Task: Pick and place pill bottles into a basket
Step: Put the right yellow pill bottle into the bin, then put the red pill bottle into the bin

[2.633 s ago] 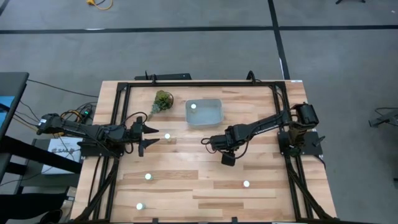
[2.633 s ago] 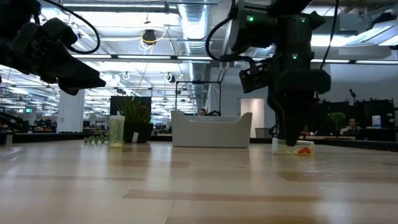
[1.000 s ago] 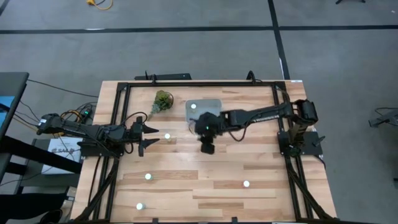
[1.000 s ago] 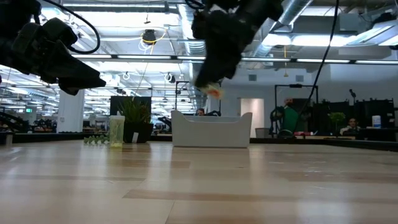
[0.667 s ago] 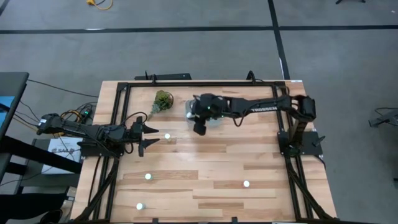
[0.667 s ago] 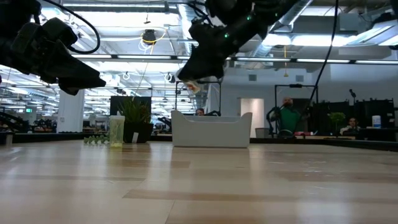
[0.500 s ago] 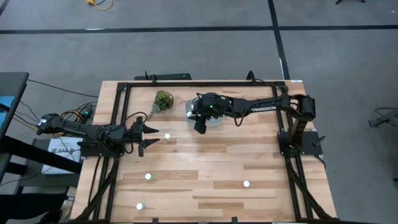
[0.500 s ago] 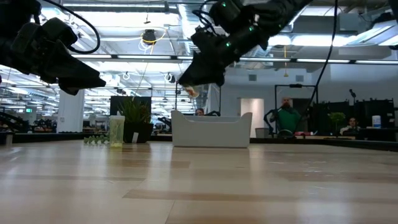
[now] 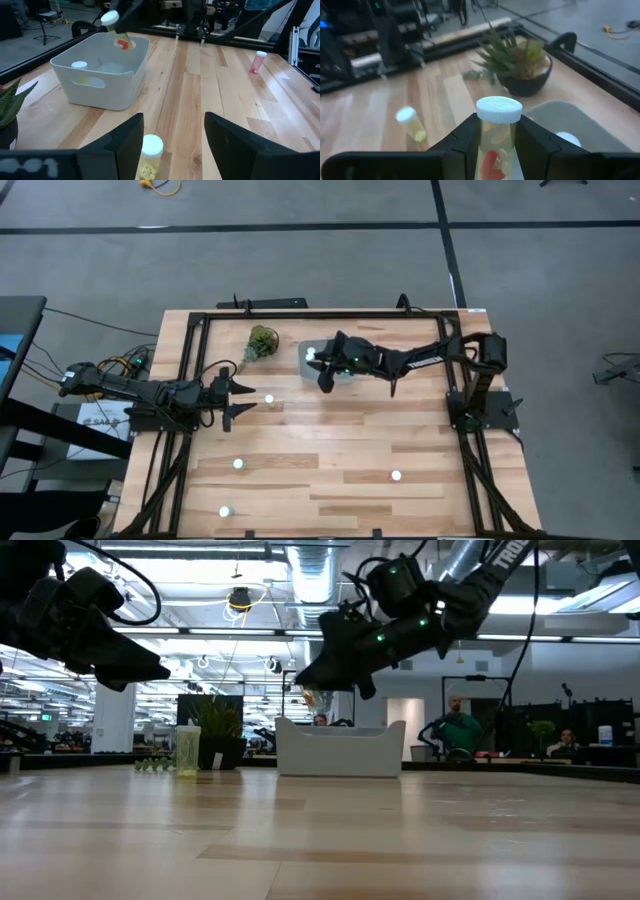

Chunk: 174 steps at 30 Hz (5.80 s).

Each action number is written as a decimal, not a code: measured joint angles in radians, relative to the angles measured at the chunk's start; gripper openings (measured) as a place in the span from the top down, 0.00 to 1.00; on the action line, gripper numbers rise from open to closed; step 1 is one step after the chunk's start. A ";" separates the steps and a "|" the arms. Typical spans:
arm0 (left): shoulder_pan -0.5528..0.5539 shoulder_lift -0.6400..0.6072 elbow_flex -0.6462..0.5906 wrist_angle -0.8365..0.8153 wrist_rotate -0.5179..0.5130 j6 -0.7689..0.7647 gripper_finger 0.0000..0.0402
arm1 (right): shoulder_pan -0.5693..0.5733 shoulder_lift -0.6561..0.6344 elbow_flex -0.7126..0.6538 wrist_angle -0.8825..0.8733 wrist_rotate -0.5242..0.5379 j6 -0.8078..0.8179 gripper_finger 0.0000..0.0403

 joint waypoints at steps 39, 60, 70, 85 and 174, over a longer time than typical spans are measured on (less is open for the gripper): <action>0.000 0.000 0.000 0.000 -0.001 -0.001 0.50 | 0.026 0.222 0.017 0.209 -0.008 0.088 0.74; 0.000 0.000 0.000 0.000 -0.002 -0.001 0.50 | 0.026 0.221 0.017 0.209 -0.008 0.088 0.49; 0.000 0.000 0.000 0.000 -0.002 -0.001 0.50 | 0.030 0.041 0.018 -0.011 -0.009 -0.010 0.52; 0.000 0.000 0.000 0.000 -0.002 -0.002 0.50 | 0.243 -0.477 0.018 -0.860 -0.009 0.143 0.49; 0.000 0.000 0.000 0.000 -0.019 0.007 0.50 | 0.787 -0.158 0.018 -1.179 -0.220 0.651 0.76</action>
